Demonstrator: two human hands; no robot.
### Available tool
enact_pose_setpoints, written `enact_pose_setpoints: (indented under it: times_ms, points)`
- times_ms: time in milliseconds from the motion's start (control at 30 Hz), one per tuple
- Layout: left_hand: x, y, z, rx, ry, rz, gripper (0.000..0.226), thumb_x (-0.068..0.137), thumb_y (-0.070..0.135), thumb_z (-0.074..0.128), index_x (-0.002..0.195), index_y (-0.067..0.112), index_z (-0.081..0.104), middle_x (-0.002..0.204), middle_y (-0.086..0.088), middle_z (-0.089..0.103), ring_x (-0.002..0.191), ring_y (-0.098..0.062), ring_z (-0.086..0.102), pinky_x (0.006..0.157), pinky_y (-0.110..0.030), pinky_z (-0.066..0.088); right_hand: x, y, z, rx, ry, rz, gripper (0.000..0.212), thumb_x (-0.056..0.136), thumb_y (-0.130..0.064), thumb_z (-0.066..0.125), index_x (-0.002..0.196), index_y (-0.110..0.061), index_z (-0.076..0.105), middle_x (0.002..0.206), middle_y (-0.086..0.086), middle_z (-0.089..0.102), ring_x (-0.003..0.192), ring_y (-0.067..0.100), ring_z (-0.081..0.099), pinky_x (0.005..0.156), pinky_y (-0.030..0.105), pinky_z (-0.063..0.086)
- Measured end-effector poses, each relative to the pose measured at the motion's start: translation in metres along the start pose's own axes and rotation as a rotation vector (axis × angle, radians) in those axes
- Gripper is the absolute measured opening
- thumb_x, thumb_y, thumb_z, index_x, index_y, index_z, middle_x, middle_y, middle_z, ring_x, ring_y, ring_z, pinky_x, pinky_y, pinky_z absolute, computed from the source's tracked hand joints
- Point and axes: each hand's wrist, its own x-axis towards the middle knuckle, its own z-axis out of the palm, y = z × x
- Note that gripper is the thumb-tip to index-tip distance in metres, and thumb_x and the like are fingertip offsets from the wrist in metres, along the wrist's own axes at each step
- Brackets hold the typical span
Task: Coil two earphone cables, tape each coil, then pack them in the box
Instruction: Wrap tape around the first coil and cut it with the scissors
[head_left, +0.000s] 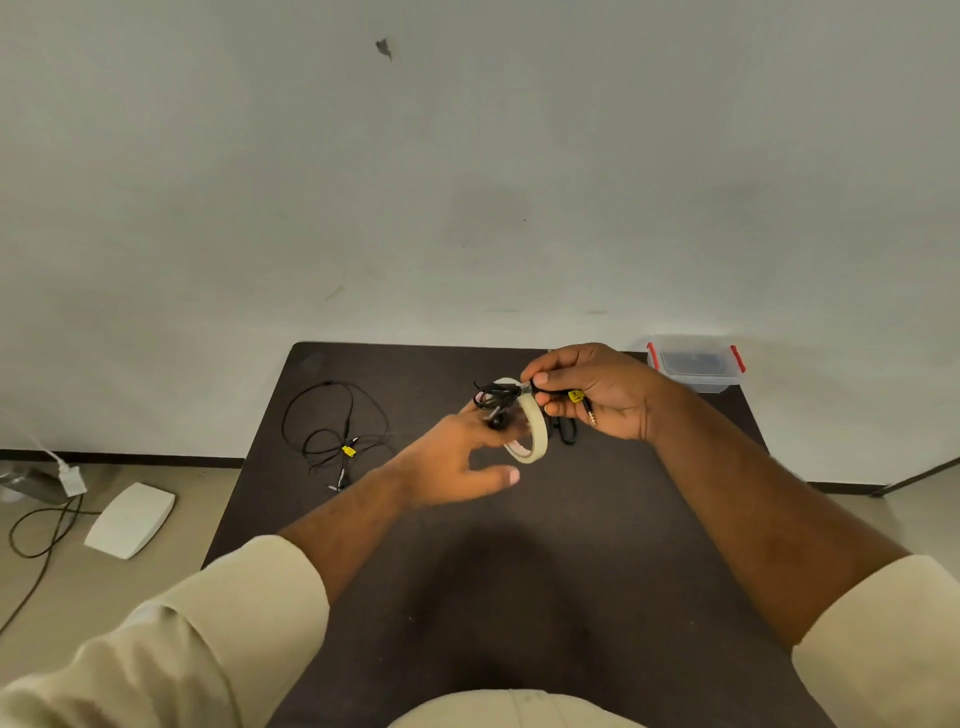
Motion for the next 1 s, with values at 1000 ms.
enact_pose_setpoints:
  times_ms: [1000]
  points:
    - [0.036, 0.027, -0.003, 0.103, 0.397, -0.302, 0.010, 0.091, 0.020, 0.059, 0.083, 0.026, 0.061, 0.083, 0.013, 0.063, 0.080, -0.010, 0.061, 0.076, -0.041, 0.054, -0.006, 0.034, -0.012, -0.180, 0.438, -0.011, 0.028, 0.099, -0.029, 0.050, 0.084, -0.014, 0.068, 0.073, 0.002, 0.059, 0.061, 0.012, 0.049, 0.055, 0.025, 0.039]
